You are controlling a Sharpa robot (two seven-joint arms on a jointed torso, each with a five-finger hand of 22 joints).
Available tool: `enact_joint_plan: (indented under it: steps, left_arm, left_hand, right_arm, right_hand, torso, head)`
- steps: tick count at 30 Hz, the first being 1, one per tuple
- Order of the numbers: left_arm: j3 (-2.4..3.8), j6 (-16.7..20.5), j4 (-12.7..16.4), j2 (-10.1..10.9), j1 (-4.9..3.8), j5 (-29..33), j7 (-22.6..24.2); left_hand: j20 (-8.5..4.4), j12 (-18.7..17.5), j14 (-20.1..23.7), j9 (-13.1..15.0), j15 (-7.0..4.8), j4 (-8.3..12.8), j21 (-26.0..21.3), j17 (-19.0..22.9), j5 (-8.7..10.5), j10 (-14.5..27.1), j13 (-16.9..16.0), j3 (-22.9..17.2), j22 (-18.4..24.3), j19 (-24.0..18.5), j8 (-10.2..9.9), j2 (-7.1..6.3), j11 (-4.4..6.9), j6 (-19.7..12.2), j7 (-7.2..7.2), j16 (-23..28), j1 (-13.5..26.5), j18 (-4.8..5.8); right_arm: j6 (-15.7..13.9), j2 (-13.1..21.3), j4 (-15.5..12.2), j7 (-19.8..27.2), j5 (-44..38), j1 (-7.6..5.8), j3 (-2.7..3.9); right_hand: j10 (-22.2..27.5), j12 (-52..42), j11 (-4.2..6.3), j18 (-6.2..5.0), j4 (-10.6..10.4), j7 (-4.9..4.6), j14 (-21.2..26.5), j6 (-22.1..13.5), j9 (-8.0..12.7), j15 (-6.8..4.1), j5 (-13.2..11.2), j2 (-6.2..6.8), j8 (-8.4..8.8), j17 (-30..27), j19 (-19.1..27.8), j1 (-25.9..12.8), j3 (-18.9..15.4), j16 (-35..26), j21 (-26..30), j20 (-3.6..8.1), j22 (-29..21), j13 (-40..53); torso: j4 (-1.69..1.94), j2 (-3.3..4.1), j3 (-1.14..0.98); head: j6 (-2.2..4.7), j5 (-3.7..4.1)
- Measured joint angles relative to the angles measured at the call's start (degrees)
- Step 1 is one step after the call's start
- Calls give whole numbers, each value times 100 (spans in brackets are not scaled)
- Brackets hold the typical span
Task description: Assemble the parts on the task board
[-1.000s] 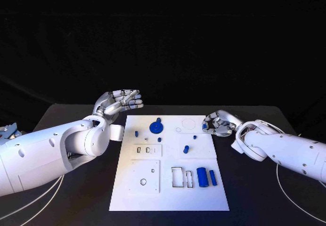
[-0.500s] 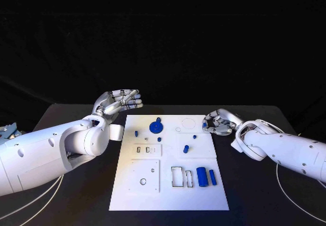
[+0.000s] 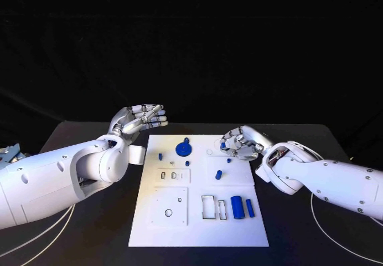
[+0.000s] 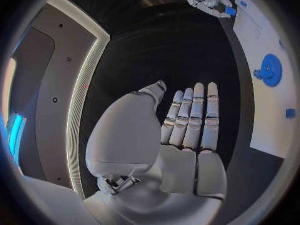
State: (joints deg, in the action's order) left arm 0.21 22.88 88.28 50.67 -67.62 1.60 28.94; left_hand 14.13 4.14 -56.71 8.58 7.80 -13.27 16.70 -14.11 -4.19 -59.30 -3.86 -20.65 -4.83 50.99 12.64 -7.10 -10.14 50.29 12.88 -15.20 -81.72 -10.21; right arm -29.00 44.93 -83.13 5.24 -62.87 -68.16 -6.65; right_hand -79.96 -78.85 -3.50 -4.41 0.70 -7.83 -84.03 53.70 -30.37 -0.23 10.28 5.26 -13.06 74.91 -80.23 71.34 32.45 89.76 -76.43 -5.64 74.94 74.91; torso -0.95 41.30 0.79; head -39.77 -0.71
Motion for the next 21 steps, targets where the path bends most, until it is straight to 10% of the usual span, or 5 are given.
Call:
enact_joint_plan:
  steps: [7, 21]
  left_arm:
    - [0, 1, -27, -33, 0, 0, -3]
    - [0, 8, -55, -76, -1, 0, -10]
  left_hand:
    - [0, 0, 0, 0, 0, 0, 0, 0, 0, 0, 0, 0, 0, 0, 0, 0, 0, 0, 0, 0, 0, 0]
    - [0, 0, 0, 0, 0, 0, -23, -6, 0, -21, 0, 0, 12, 0, 0, 0, 21, 0, 0, 23, 0, 0]
  right_arm:
    - [-123, -400, -443, -589, -300, -12, -11]
    - [-58, -1140, -485, -1434, -799, 120, -95]
  right_hand:
    - [0, 0, 0, 0, 0, -20, 0, 9, 0, 0, -2, -7, -1, 0, 0, 7, 0, 0, 0, 0, 0, 0]
    - [0, 0, 0, 0, 1, -20, 21, 9, 0, -21, -26, -6, -4, -1, 1, 6, -2, 0, 0, 0, -2, 4]
  torso:
    - [4, -3, 1]
    - [8, 12, 5]
  head:
    - [-35, -92]
    - [-52, -193]
